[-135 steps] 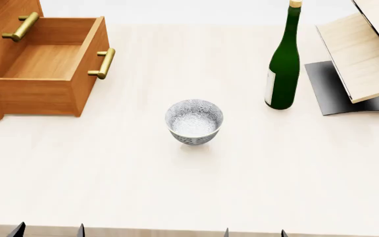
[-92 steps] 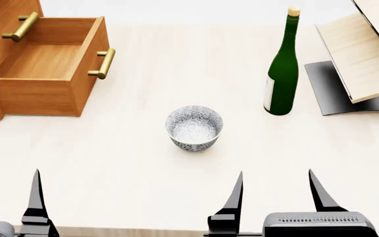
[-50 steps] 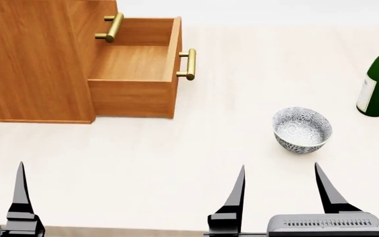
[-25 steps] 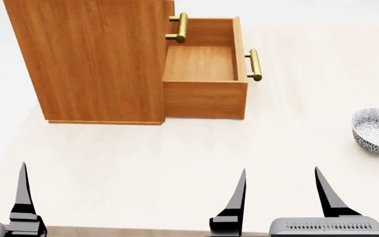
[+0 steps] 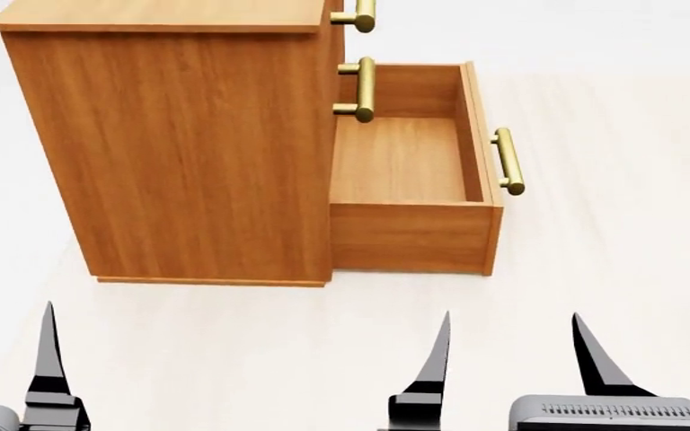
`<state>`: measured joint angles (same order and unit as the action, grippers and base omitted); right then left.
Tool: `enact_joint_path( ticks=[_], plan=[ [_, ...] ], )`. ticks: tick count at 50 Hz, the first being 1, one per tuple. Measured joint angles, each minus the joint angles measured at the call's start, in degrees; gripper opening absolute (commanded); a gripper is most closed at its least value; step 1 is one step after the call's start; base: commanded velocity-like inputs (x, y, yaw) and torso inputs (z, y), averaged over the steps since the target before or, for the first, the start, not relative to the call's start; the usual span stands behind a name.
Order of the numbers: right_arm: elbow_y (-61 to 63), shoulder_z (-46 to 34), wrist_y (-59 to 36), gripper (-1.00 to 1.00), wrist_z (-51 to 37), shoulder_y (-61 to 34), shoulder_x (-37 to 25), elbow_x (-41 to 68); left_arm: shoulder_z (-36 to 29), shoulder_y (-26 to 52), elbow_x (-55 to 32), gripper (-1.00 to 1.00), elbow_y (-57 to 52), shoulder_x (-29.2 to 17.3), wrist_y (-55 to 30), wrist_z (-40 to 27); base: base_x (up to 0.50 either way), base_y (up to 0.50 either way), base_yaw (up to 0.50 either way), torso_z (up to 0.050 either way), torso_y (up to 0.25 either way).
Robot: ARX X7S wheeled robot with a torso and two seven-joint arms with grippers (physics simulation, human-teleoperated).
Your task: Close the bottom drawer of the cabinet.
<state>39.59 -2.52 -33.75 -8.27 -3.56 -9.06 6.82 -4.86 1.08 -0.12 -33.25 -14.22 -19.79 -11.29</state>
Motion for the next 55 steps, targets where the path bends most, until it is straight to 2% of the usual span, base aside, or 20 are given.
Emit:
enact_joint_path(
  ticks=[34, 40, 46, 51, 55],
  plan=[
    [-0.1, -0.9, -0.5, 1.00, -1.4, -0.7, -1.3, 1.3, -0.7, -0.2, -0.8, 1.00, 0.3, -0.5, 0.5, -1.0, 0.50, 0.00, 0.00, 0.000, 0.001],
    [0.0, -1.9, -1.9, 1.00, -3.0, -1.3, -1.6, -0.3, -0.9, -0.3, -1.0, 1.00, 0.4, -0.6, 0.7, -1.2, 0.00, 0.00, 0.00, 0.000, 0.000],
    [2.4, -2.7, -5.7, 1.00, -4.4, -2.6, -2.0, -1.6, -1.0, -0.4, -1.1, 1.00, 0.4, -0.7, 0.7, -1.4, 0.00, 0.00, 0.00, 0.000, 0.000],
    [8.2, -2.6, -13.4, 1.00, -5.3, -6.5, -3.2, -1.9, -1.0, -0.6, -1.2, 1.00, 0.4, -0.9, 0.8, -1.5, 0.00, 0.00, 0.00, 0.000, 0.000],
    [12.2, -1.5, -19.2, 1.00, -12.9, -12.3, -9.3, 6.8, -1.0, -0.8, -1.3, 1.00, 0.4, -0.9, 0.9, -1.7, 0.00, 0.00, 0.00, 0.000, 0.000]
  ],
)
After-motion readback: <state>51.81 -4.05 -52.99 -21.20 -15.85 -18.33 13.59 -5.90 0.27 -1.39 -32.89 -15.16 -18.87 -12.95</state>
